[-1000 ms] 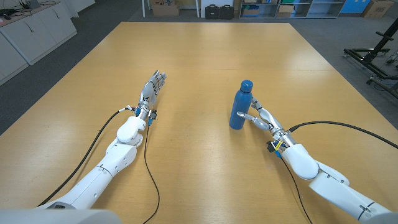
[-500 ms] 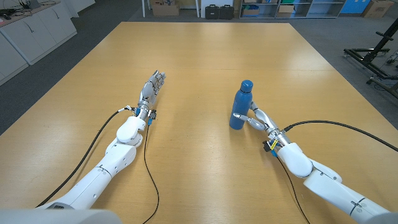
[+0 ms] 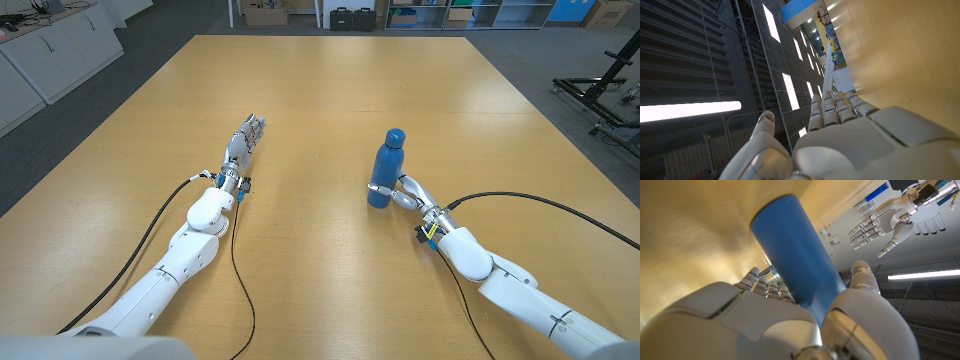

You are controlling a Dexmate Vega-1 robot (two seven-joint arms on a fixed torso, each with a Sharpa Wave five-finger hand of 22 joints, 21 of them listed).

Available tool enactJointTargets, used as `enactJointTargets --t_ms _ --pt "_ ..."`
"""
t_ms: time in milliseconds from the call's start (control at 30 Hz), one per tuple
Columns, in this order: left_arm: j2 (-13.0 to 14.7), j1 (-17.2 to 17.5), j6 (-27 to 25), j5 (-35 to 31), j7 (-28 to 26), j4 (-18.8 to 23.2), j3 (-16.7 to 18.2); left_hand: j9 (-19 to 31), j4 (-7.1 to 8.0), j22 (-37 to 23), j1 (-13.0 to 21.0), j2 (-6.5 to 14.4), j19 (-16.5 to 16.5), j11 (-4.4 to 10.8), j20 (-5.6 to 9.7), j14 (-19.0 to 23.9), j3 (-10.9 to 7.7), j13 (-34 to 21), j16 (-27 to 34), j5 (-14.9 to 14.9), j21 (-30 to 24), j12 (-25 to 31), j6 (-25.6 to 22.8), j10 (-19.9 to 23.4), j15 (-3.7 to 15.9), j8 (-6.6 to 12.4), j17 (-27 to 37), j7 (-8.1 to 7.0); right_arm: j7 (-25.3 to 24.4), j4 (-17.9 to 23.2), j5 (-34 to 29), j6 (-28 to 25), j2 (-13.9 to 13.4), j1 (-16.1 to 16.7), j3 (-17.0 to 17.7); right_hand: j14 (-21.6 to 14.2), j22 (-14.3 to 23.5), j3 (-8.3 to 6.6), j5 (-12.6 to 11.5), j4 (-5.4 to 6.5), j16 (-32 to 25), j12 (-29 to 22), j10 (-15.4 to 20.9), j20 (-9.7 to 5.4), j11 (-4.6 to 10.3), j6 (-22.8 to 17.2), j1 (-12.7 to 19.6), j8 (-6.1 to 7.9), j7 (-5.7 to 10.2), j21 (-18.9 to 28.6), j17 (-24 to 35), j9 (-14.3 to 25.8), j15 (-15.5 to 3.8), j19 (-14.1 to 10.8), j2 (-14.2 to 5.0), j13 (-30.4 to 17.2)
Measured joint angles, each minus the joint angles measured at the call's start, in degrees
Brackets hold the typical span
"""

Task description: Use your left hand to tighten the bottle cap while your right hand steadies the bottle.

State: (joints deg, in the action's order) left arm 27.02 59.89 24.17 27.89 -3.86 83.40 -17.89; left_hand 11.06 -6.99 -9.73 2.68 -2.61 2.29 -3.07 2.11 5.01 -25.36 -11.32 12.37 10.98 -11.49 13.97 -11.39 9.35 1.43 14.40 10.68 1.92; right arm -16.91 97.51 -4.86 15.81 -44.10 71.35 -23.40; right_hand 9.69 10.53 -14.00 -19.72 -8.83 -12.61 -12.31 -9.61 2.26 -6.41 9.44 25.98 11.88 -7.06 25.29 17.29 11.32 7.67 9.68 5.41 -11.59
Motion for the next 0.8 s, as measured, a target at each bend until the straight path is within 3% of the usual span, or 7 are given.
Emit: enactJointTargets --t_ms 233,500,600,800 --pt "0.0 0.1 0.0 0.0 0.0 0.0 0.0 0.0 0.00 0.0 0.3 0.3 0.0 0.21 0.00 0.0 0.00 0.0 0.0 0.0 0.0 0.0 0.0 0.2 0.00 0.00 0.0 0.00 0.7 -0.8 -0.1 0.5 0.4 -1.2 -1.2 0.0 0.0 0.00 -0.2 0.00 0.0 -0.2 0.3 0.00 0.31 0.0 0.5 0.00 0.00 0.0 0.0 0.0 0.00 0.0 0.02 0.0" --pt "-0.1 0.1 0.0 0.0 -0.1 0.0 0.0 0.0 -0.15 0.0 0.5 0.5 0.0 0.21 0.00 0.6 -0.15 0.0 0.0 0.0 0.0 0.0 0.0 0.2 -0.01 0.00 0.0 0.00 1.7 -1.5 -0.1 0.7 0.7 -2.3 -2.2 0.2 0.0 0.00 -1.1 0.00 -0.8 -1.1 2.9 0.02 0.79 -0.7 1.5 1.12 0.21 0.0 -0.3 0.3 -0.21 0.0 -0.45 0.0" --pt "-0.1 0.1 0.0 -0.1 -0.1 0.0 0.0 0.0 -0.23 0.0 0.5 0.5 0.0 0.21 0.00 0.6 -0.22 0.0 0.0 0.0 0.0 0.0 0.0 0.2 0.00 0.00 0.0 0.00 1.9 -1.8 -0.1 0.7 0.9 -2.7 -2.5 0.0 0.0 0.00 -1.6 0.00 -1.4 -1.9 4.9 0.08 1.36 -3.0 2.3 2.00 0.26 0.5 -0.3 0.3 -0.40 -2.0 -0.51 0.0" --pt "-0.1 0.4 0.0 -0.2 -0.3 0.1 -0.1 0.0 -0.22 0.0 0.5 0.5 0.1 0.32 -0.09 0.6 -0.22 0.0 0.0 -0.4 0.0 0.0 0.0 0.3 0.00 0.00 0.0 0.01 1.9 -3.2 0.5 2.0 1.9 -3.5 -3.0 -5.9 0.0 0.00 -1.7 0.00 -3.2 -4.8 12.4 -0.03 2.81 -10.8 4.2 4.71 1.54 1.4 -0.8 0.6 -1.56 -7.8 -1.18 0.0"
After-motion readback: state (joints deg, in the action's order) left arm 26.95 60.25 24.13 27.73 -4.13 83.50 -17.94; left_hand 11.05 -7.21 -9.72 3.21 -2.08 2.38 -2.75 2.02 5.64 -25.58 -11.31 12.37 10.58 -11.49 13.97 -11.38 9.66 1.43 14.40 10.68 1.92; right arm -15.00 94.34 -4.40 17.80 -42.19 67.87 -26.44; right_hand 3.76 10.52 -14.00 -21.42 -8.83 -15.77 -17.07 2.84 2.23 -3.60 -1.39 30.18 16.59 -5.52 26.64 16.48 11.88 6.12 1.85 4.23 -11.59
